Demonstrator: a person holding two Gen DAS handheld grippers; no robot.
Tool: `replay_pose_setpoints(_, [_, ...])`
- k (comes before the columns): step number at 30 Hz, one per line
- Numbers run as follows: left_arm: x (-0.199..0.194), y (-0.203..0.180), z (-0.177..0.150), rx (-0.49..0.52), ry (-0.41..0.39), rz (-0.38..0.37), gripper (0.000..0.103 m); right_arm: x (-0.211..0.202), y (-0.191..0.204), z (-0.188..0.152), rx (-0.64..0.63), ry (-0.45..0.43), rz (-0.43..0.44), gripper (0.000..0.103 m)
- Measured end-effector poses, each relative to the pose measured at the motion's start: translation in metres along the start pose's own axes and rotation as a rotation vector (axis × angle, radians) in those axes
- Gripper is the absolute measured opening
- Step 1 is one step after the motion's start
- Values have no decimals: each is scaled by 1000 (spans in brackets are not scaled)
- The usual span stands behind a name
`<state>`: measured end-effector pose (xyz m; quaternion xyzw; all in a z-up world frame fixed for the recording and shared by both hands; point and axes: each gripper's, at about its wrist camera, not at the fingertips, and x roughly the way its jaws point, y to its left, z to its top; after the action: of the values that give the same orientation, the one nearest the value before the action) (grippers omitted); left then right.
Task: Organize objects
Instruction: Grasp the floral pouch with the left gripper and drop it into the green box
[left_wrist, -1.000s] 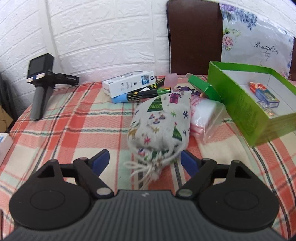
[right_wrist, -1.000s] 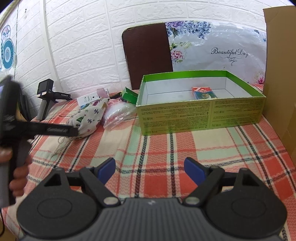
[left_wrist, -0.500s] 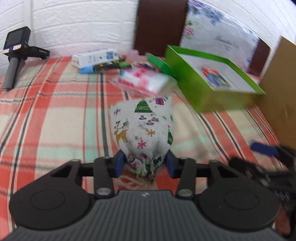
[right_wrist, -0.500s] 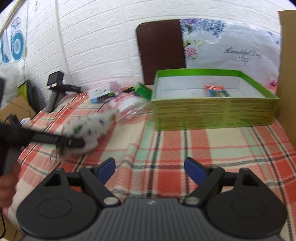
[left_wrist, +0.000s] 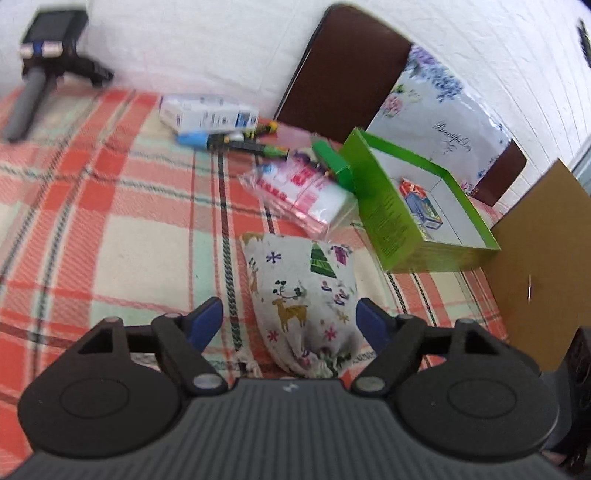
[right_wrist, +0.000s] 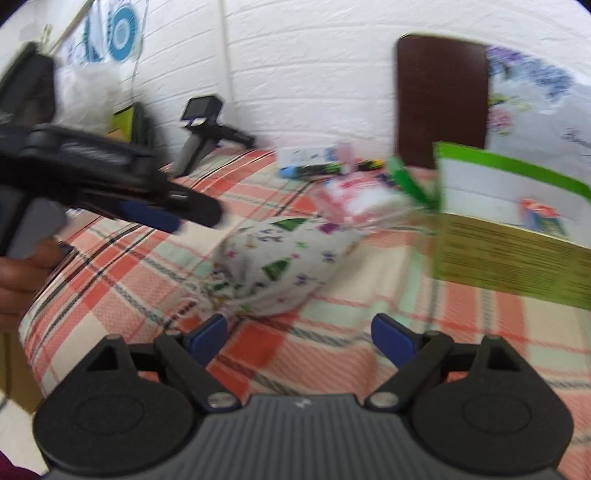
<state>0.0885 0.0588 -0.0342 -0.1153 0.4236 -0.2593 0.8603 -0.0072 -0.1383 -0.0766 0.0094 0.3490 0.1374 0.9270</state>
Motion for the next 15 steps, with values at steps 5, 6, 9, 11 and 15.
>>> replay_pose_setpoints(5, [37, 5, -2, -77, 74, -55, 71, 38, 4, 14, 3, 41, 77, 97])
replay_pose_setpoints(6, [40, 4, -5, -79, 65, -58, 68, 44, 4, 17, 12, 40, 94, 97])
replay_pose_setpoints(9, [25, -4, -11, -42, 37, -53, 50, 54, 11, 20, 9, 28, 75, 83])
replay_pose_setpoints(11, [11, -14, -13, 2, 19, -56, 48, 42, 17, 19, -15, -12, 77, 64])
replay_pose_setpoints(15, [-16, -45, -6, 104, -55, -68, 48, 7, 24, 19, -101, -162, 13, 60])
